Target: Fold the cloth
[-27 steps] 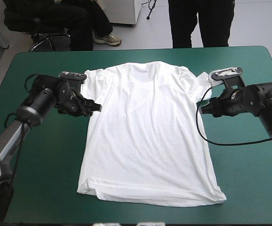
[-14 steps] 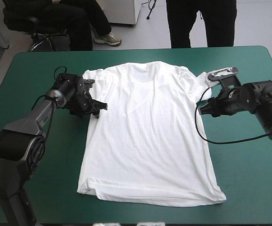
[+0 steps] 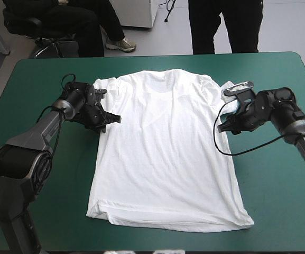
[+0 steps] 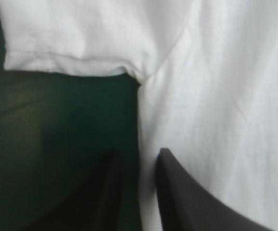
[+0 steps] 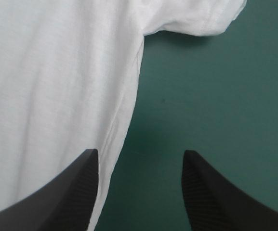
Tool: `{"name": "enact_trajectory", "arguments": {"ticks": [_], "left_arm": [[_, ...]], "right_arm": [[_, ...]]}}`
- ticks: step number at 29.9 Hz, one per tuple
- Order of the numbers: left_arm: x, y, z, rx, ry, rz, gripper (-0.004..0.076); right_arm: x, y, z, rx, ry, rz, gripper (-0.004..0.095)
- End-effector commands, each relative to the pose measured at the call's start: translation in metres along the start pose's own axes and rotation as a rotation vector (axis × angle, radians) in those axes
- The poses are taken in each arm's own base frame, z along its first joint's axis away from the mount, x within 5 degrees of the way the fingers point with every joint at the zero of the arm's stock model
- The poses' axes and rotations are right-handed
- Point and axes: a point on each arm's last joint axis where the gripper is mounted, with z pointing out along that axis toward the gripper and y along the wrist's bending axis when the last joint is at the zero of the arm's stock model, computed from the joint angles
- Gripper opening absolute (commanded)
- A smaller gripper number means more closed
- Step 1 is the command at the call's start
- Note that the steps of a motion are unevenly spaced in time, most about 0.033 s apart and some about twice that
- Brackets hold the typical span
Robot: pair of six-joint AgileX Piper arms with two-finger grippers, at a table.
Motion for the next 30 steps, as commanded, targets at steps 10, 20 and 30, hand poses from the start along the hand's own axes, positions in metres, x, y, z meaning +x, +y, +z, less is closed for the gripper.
{"name": "enact_trajectory", "arguments": {"ticks": [10,20,30], "left_arm": [[-0.004,-0.003,-0.014,0.011,-0.063,-0.003,-0.0017],[-0.003,-0.002,-0.014,0.004,-0.05,0.001,-0.0017],[-0.003,-0.001,-0.015,-0.005,-0.051,0.008,-0.0017]], "right_arm": [[-0.037,-0.001,0.031,-0.001,-0.055,-0.027,0.0496],[-0.042,0.013,0.079,-0.028,0.031,-0.036,0.0496],[-0.036,0.015,0.096,-0.05,0.098,-0.023,0.0486]]}}
